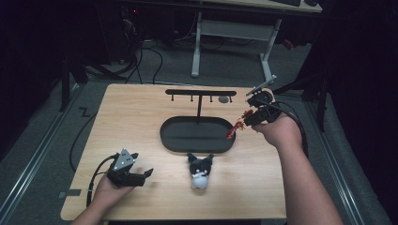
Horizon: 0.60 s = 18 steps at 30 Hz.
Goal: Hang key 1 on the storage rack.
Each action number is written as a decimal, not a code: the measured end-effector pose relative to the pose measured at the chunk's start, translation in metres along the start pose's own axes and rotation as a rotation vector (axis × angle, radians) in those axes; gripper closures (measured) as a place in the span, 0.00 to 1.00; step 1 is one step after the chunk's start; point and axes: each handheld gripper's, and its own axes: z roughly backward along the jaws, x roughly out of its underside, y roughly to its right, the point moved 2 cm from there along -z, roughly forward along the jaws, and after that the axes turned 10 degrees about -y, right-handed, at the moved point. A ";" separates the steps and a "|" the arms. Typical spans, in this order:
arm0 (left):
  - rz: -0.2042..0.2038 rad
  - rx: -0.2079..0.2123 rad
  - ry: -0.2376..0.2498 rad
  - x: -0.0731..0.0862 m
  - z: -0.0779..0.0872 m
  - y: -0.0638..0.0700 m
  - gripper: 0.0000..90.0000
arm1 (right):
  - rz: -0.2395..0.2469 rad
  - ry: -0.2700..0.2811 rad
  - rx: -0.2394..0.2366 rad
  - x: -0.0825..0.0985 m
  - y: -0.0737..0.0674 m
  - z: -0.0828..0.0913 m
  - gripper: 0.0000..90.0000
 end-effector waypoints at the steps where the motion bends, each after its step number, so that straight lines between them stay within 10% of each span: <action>1: -0.001 0.000 -0.001 0.000 0.000 0.000 0.18 | -0.008 -0.003 0.000 -0.003 -0.001 -0.001 0.75; 18: 0.003 0.007 -0.003 0.001 0.000 -0.003 0.18 | 0.008 -0.004 0.005 -0.039 -0.002 -0.003 0.75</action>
